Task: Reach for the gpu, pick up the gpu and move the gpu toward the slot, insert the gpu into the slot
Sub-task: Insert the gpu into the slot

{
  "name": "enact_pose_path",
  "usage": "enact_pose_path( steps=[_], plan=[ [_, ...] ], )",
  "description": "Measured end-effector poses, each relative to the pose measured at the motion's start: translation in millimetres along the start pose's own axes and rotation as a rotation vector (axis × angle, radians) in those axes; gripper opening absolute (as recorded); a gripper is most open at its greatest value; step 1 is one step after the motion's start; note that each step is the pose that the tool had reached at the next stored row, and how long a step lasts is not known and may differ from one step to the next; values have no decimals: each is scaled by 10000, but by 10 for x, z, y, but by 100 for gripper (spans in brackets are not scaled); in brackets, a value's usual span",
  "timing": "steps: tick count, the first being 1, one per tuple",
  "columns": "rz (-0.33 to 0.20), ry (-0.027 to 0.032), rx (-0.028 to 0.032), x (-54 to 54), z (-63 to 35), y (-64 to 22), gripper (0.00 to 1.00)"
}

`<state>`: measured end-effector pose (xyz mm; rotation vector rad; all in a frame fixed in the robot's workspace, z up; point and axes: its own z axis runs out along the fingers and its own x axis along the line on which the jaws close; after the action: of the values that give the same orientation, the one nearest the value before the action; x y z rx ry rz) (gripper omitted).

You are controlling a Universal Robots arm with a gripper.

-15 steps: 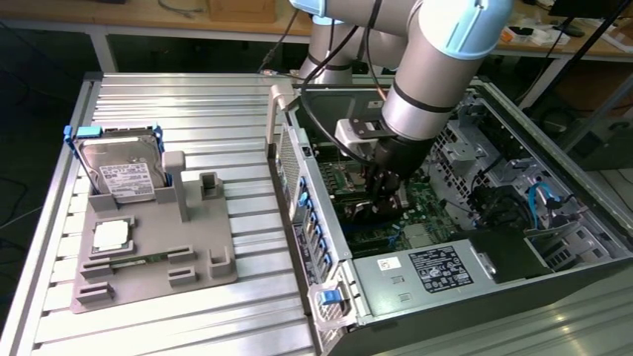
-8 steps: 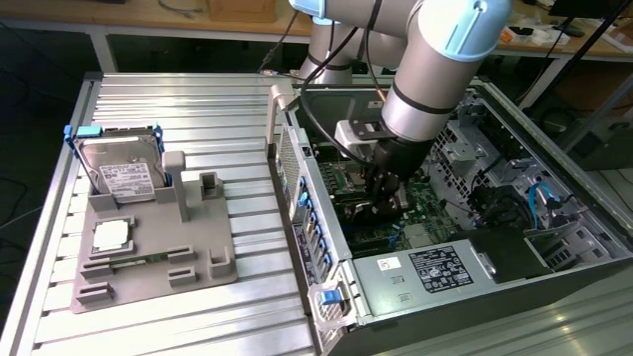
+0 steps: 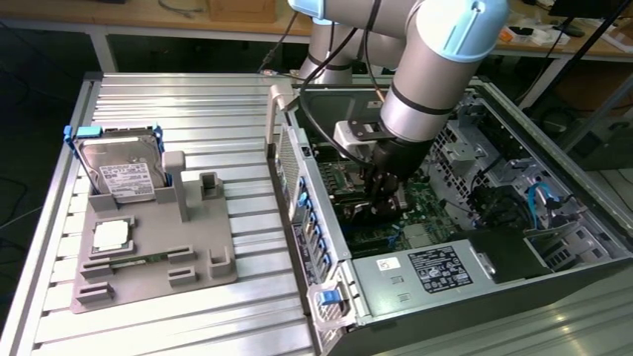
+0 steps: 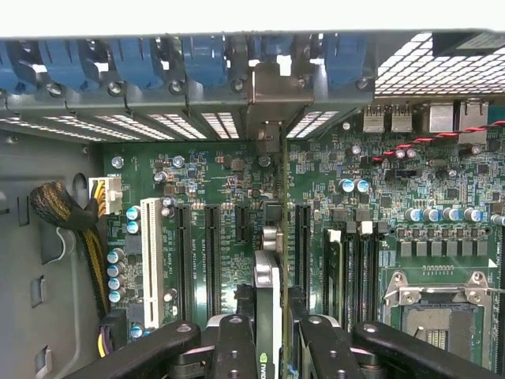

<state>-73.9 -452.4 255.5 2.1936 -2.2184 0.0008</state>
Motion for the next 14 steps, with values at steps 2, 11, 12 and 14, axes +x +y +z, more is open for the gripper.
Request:
enact_pose_path(
  steps=[2, 11, 12, 14],
  plan=[
    [1, 0, 0, 0, 4, 9, 27],
    [-1, -8, 48, -1, 73, 46, 27],
    [-2, -5, 47, -1, 84, 48, 27],
    [1, -6, 46, -1, 89, 51, 27]
  ],
)
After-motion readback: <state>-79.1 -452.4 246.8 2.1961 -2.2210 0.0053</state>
